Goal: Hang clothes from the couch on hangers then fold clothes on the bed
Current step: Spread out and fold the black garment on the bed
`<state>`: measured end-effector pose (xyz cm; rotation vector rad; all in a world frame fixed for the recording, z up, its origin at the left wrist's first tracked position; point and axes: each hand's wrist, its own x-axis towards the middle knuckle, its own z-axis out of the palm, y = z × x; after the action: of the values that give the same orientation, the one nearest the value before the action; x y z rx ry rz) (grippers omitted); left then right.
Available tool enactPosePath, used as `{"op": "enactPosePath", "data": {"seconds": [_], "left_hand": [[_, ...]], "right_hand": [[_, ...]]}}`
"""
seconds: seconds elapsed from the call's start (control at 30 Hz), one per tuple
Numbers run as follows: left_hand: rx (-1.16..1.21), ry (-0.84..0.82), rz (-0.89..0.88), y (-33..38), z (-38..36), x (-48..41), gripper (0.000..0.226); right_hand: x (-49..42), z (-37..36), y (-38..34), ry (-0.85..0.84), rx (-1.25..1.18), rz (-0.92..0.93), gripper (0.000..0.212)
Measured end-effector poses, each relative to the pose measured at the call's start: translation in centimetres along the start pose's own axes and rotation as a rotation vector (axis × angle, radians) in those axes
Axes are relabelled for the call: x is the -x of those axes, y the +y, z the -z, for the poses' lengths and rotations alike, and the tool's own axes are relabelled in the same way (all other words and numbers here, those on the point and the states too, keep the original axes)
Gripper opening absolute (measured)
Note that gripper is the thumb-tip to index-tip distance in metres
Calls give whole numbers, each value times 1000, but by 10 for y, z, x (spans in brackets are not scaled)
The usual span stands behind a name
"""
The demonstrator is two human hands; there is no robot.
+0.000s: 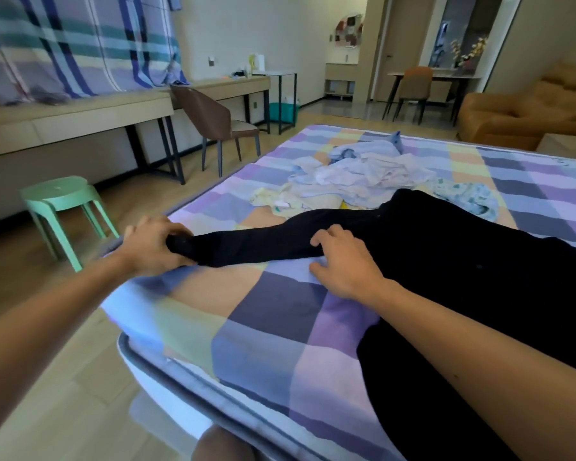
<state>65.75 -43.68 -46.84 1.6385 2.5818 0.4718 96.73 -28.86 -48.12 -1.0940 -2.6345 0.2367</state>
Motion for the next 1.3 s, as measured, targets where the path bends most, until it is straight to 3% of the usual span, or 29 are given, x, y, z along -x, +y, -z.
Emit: {"op": "enactPosePath", "data": {"seconds": [0.1, 0.2, 0.27, 0.3, 0.4, 0.47, 0.53, 0.6, 0.7, 0.8, 0.87, 0.97, 1.03, 1.2, 1.3], "left_hand": [[-33, -22, -11, -15, -4, 5, 38], [-44, 159, -27, -37, 8, -1, 32], [-4, 286, 79, -44, 27, -3, 16], [35, 312, 139, -43, 37, -2, 20], [146, 228, 294, -28, 57, 0, 29], [147, 193, 237, -7, 65, -1, 20], [240, 118, 132, 25, 68, -1, 10], [444, -42, 15, 66, 64, 3, 8], [696, -279, -224, 129, 63, 11, 18], [911, -426, -294, 170, 64, 13, 44], [993, -437, -277, 193, 60, 11, 44], [847, -254, -302, 230, 44, 14, 34], [724, -182, -316, 252, 32, 18, 30], [649, -148, -370, 292, 1, 16, 35], [579, -219, -457, 315, -23, 22, 40]], "right_hand": [[-7, 2, -13, -5, -7, 140, 59], [-14, -4, -26, -253, -19, 127, 64], [-16, -7, -29, -318, -26, 83, 64], [-16, -8, -31, -310, -37, 71, 63], [-16, -9, -35, -283, -52, 41, 62], [-14, -5, -42, -222, -261, 5, 58], [-10, 9, -56, -181, -715, -47, 43], [-8, 29, -70, -279, -1145, -87, 36], [-4, 50, -70, -262, -1361, -94, 37], [1, 60, -41, -3, -1341, -203, 36], [7, 68, -16, 137, -1298, -262, 25], [19, 95, 14, 291, -1262, -301, 9], [27, 125, 32, 407, -1216, -312, 12], [75, 200, 78, 739, -754, -232, 7], [127, 203, 108, 770, -479, -306, 17]]}}
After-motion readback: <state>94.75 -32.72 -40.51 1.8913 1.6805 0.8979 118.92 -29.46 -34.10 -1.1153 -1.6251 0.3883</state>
